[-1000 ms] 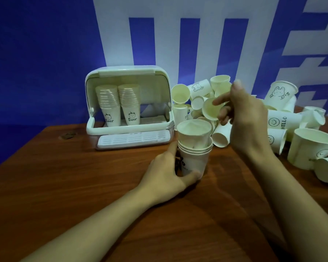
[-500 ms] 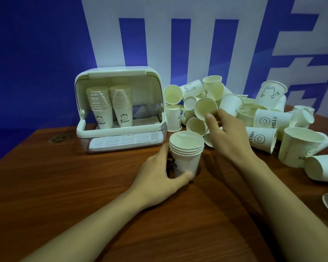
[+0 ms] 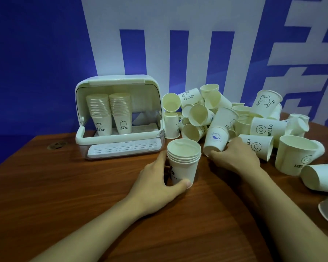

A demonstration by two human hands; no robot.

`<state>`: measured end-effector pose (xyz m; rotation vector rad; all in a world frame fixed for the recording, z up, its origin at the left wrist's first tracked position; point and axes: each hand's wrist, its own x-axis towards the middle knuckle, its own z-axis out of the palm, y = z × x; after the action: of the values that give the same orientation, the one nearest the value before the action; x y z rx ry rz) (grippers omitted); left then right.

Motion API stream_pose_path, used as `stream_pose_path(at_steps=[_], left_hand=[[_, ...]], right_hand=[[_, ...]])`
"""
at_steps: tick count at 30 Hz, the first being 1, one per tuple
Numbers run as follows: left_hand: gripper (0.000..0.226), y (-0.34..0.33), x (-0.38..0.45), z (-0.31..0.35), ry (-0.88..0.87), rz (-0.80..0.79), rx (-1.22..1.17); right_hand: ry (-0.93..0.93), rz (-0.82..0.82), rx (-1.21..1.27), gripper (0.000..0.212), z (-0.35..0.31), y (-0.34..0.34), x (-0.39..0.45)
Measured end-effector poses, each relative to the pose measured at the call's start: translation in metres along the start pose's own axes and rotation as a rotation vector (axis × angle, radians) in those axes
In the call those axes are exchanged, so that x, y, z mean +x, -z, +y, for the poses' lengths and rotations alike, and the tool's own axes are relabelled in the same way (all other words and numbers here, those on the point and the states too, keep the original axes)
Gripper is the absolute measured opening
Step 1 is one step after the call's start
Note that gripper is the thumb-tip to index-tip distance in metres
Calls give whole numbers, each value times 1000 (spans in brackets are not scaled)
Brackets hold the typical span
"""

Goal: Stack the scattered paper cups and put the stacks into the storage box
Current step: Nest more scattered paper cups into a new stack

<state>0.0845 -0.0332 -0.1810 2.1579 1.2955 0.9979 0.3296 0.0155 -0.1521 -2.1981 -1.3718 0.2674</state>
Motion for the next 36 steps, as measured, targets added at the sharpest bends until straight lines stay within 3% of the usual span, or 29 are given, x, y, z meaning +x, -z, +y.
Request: stream_pose_path(at_steps=[4,8,14,17,21,25,28,30,32,36], left_hand=[[77,0,1,1,0,-10,-3],[78,1,1,2,-4,-6,0],[74,-1,0,2,3,1,7],[73,-1,-1,2,7,-9,3],[78,-1,0,3,0,-6,0],[77,0,2,1,-3,-12,19],[79,0,1,0,4,-9,12],[79,-1,1,1,3,-5,12],[77,-1,0,3,2,5,4],[76,-1,3,1,4,0,-7]], right_hand=[[3,35,101,89,-6,-4,0],[7,43,42,104,-8,-8,-1],[92,-11,41,66,-6,-9,-4],[39,-55,144,74,-9,-3,-2],[10,29,-52,100,-22,-15,-3],[-33,-34,179,72,-19,-12,1],[93,-6,613,50,-21,2,-8],[268,63,845,48,-31,17,-18],[482,-8,983,51,-44,30,-31],[794,-141,689,56,-51,32,-47]])
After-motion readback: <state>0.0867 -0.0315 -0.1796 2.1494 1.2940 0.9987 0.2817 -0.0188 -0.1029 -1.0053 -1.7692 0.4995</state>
